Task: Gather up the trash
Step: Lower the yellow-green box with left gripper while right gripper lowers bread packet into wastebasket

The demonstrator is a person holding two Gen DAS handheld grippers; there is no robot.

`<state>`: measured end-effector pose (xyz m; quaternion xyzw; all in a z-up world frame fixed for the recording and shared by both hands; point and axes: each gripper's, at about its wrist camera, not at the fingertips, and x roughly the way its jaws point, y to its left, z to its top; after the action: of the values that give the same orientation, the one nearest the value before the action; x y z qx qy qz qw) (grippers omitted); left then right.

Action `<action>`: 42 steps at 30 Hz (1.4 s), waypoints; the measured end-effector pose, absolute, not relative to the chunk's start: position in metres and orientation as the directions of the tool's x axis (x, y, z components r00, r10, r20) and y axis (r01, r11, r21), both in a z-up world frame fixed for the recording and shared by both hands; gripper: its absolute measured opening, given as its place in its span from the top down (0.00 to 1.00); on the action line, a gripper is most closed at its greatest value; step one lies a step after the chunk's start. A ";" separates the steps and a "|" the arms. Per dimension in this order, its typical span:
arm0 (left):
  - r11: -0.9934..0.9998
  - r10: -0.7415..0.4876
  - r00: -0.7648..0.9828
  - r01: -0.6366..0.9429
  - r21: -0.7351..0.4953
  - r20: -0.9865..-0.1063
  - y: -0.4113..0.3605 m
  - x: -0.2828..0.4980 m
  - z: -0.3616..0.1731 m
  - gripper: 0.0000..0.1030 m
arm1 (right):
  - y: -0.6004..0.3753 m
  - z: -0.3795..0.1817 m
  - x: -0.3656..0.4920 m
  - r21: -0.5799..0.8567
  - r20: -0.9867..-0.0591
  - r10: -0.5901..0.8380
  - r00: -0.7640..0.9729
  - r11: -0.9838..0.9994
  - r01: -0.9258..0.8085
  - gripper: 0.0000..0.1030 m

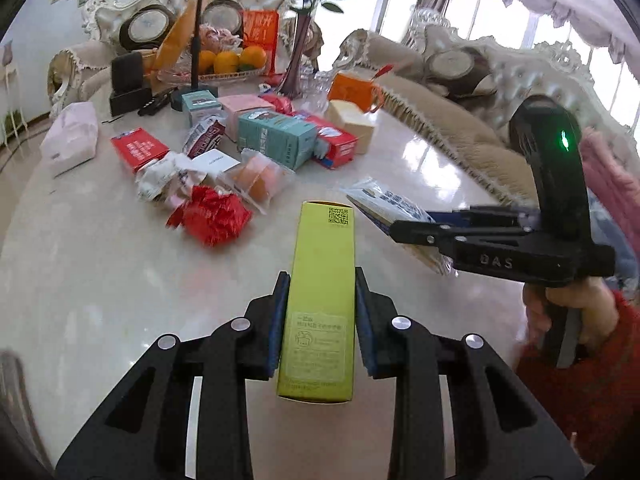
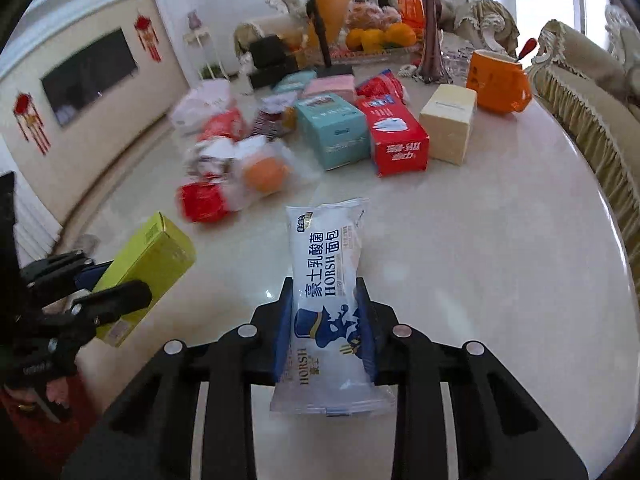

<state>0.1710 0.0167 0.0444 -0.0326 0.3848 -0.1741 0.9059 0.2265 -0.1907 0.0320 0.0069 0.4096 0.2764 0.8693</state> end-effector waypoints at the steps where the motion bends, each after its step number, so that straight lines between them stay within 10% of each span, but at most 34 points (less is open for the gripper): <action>1: 0.937 -0.341 0.650 0.290 -0.193 -0.679 0.019 0.153 0.050 0.70 | -0.196 0.036 0.210 0.254 -0.690 0.506 0.517 0.838 -0.482 0.73; 8: 0.917 -0.387 0.616 0.332 -0.219 -0.686 0.023 0.021 0.055 0.70 | -0.234 0.045 0.065 0.387 -0.608 0.638 0.473 0.758 -0.525 0.73; 26: 0.939 -0.295 0.341 0.278 -0.204 -0.893 -0.033 -0.017 -0.126 0.69 | -0.198 -0.120 0.016 0.215 -0.894 0.345 0.286 0.891 -0.400 0.73; 28: 0.943 -0.289 0.329 0.263 -0.206 -0.899 -0.032 -0.016 -0.128 0.57 | -0.191 -0.119 0.014 0.205 -0.893 0.345 0.289 0.884 -0.421 0.62; 29: 0.946 -0.277 0.333 0.258 -0.196 -0.901 -0.031 -0.016 -0.130 0.31 | -0.189 -0.118 0.015 0.195 -0.893 0.339 0.296 0.884 -0.425 0.52; 30: 0.951 -0.261 0.345 0.251 -0.180 -0.902 -0.031 -0.016 -0.130 0.25 | -0.189 -0.116 0.011 0.168 -0.889 0.322 0.325 0.890 -0.423 0.34; 42: 0.966 -0.227 0.390 0.210 -0.154 -0.892 -0.019 -0.018 -0.141 0.25 | -0.205 -0.110 0.003 0.183 -0.867 0.326 0.378 0.912 -0.366 0.30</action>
<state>-0.0176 -0.0190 -0.1410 -0.0081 0.5366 -0.1310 0.8336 0.0033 -0.2046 -0.1096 -0.0196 0.5173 0.2085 0.8298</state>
